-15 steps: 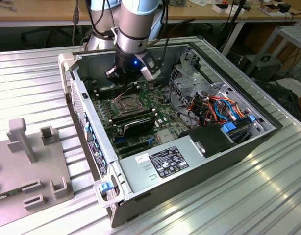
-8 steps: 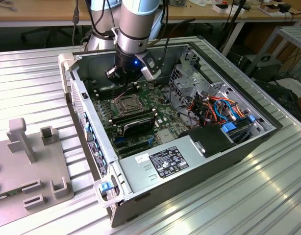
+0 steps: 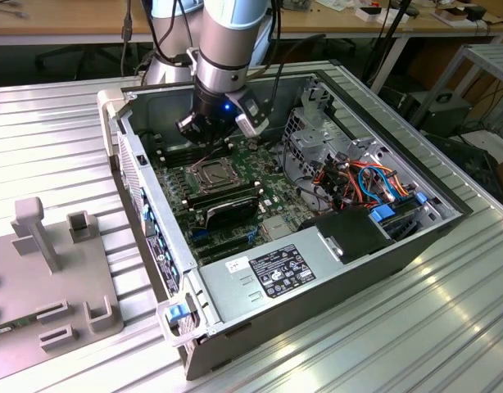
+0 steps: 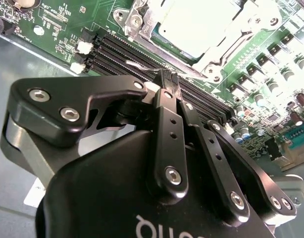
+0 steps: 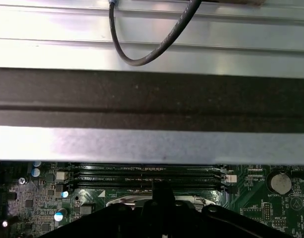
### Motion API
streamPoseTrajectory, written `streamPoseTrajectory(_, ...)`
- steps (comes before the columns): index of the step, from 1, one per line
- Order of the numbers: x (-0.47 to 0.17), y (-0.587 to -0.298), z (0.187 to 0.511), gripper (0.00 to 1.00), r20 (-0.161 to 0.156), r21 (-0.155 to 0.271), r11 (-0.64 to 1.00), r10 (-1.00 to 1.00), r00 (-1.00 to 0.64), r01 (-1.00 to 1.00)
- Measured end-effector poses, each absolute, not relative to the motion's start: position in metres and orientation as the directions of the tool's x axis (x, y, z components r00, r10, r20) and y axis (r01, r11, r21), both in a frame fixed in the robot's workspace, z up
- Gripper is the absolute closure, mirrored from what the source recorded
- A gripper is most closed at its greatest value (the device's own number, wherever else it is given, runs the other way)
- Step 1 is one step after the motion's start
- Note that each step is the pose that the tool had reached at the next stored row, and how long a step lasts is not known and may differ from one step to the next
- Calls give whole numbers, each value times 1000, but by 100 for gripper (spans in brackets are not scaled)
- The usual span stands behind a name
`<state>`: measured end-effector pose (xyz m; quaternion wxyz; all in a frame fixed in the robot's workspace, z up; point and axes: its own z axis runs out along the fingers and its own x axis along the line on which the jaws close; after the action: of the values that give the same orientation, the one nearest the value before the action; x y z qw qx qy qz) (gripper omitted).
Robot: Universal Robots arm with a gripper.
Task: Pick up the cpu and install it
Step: 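Install the first cpu locking lever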
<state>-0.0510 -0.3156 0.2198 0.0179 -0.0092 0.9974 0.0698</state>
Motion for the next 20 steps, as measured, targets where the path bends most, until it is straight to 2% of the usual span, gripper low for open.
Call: streamPoseTrajectory(20,-38,-315,210,89,-20,139,990,-16,-1000,-19)
